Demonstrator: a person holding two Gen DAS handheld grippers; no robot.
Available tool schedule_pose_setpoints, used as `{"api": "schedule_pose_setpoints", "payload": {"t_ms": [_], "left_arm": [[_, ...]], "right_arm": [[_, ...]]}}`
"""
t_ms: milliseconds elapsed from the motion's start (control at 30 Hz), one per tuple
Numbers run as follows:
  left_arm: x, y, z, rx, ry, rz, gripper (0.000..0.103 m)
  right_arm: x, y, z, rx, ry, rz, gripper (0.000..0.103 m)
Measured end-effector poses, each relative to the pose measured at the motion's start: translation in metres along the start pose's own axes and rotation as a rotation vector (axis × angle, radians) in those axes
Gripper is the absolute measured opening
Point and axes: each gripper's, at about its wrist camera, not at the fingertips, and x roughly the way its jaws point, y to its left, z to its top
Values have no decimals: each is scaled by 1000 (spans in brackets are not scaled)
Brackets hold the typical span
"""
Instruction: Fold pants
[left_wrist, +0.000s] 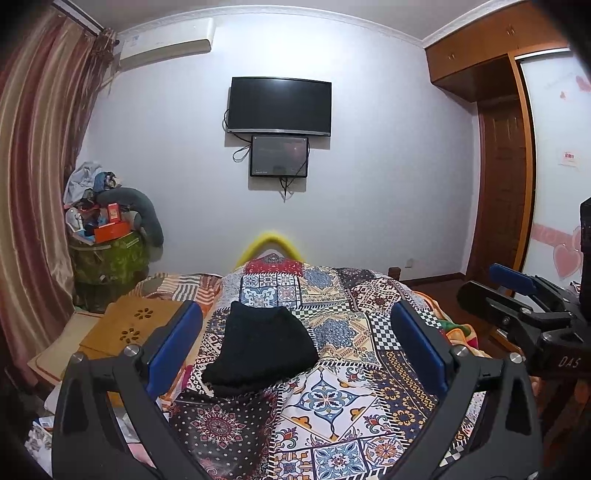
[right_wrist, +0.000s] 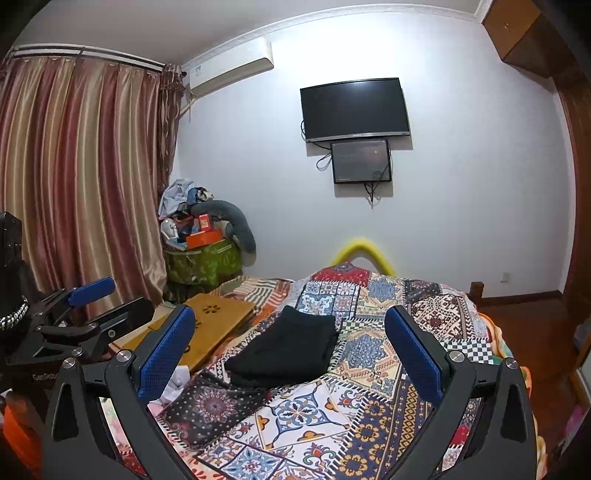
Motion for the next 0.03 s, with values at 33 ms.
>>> {"api": "schedule_pose_setpoints", "payload": {"t_ms": [33], "left_arm": [[0, 0, 0, 2, 2, 0, 103]], "right_arm": [[1, 0, -1, 0, 2, 0, 102]]}}
